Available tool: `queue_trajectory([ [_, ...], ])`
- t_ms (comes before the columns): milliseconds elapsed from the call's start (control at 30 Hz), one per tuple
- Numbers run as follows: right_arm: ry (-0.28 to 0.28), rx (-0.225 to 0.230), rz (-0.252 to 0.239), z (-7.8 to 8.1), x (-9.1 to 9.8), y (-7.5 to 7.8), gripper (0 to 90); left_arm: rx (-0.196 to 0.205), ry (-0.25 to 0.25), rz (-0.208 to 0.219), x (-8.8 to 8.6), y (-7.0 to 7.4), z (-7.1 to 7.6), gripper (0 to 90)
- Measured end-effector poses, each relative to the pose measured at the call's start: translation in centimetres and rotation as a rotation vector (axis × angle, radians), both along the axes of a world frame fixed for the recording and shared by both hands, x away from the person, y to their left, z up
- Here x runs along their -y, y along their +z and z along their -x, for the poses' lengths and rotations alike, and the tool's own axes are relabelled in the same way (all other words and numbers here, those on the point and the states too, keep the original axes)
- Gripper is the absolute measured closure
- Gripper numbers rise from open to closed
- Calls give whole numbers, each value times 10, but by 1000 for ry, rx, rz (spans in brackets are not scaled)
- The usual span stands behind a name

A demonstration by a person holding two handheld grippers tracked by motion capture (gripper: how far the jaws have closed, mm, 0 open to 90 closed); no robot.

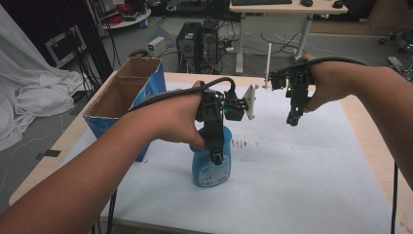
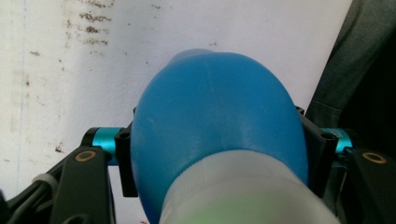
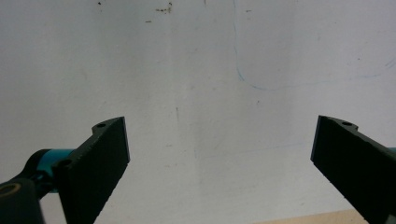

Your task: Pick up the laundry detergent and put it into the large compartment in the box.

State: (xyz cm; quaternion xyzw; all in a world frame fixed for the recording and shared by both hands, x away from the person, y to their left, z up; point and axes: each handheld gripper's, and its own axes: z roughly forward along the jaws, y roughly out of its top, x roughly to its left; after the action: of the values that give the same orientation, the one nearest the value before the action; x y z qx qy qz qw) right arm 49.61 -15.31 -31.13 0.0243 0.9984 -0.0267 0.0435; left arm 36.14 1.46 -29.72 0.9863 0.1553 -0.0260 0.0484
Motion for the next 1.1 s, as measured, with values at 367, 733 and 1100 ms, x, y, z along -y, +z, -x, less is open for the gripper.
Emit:
queue_trajectory([
  [367, -5, -1, 2, 2, 2, 0, 34, 7, -2, -40, 2, 1, 2, 382],
  [733, -6, -3, 4, 3, 4, 0, 34, 7, 53, 20, -10, 42, 3, 385],
  [1100, -17, 0, -2, 4, 2, 2, 34, 23, 166, -26, -41, 97, -3, 385],
])
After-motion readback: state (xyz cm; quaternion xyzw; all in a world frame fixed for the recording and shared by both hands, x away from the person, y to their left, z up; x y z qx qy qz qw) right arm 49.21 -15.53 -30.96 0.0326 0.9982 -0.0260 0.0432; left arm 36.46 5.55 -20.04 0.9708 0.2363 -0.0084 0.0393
